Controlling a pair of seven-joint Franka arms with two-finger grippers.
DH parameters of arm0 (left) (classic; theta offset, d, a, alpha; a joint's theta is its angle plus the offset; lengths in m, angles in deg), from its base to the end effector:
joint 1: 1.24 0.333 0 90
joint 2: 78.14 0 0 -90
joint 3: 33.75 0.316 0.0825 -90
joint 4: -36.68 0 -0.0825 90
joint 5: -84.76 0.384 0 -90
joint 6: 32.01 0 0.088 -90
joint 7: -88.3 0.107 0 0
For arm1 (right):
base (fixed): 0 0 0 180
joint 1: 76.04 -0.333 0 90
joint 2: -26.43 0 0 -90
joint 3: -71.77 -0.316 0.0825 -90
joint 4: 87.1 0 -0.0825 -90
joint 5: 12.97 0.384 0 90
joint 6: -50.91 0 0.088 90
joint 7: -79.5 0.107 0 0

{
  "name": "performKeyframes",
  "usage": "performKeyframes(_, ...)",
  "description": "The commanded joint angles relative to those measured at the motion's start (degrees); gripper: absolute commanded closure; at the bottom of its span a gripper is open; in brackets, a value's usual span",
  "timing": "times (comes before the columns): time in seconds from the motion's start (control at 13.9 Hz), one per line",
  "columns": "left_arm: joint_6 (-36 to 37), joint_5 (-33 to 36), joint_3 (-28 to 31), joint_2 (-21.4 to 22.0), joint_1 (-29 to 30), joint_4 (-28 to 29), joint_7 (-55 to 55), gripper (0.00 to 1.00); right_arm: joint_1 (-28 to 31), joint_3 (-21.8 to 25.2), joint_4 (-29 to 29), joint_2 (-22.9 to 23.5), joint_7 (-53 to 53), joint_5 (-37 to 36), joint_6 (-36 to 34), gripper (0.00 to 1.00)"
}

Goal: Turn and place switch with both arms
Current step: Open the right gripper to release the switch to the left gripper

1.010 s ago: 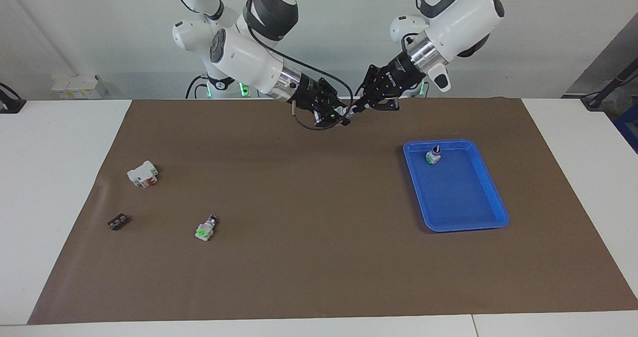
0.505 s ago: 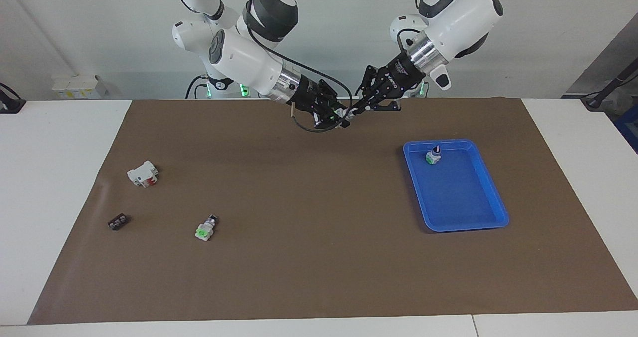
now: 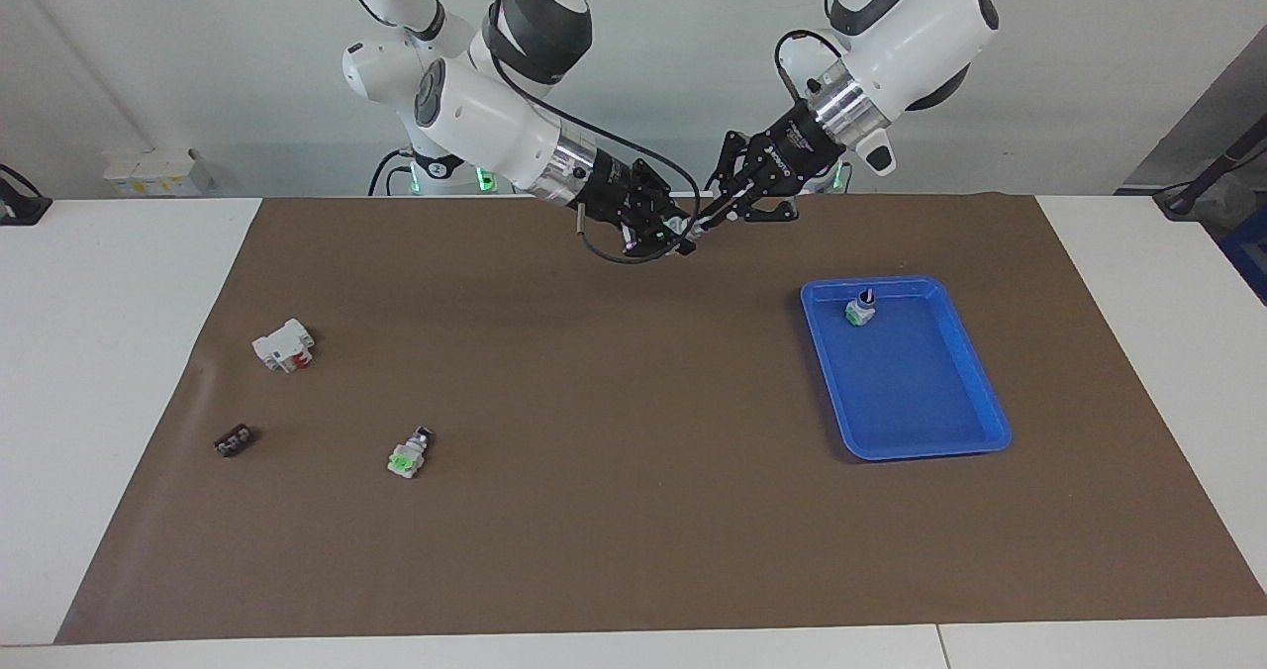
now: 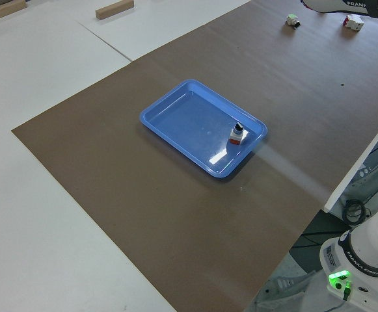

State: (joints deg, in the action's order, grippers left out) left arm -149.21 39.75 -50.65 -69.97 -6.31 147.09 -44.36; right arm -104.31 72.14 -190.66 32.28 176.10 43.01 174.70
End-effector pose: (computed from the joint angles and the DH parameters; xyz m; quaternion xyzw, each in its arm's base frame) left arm 0.4896 -0.2491 0.5867 0.4189 0.8330 -0.3059 0.1925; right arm 0.5337 0.3203 0.5239 -0.6049 0.6679 0.3196 0.2931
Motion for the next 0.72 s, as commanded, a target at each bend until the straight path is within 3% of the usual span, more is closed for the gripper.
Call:
performKeyframes(0.0, -5.14, 0.10, -0.15, -0.18, -0.46, -1.07, -3.04, 1.00, -0.39, -0.72, -1.82, -0.58, 0.34, 0.71, -2.07, 1.00)
performKeyframes(0.58, -5.23, 0.10, -1.12, 0.09, -0.46, -0.63, -3.93, 1.00, -0.39, -0.64, -1.82, -0.58, 2.44, 0.62, -1.89, 1.00)
performKeyframes(0.65, -5.23, 0.10, -1.21, 0.18, -0.46, -0.54, -4.10, 1.00, -0.39, -0.64, -1.82, -0.58, 2.53, 0.62, -1.98, 0.94)
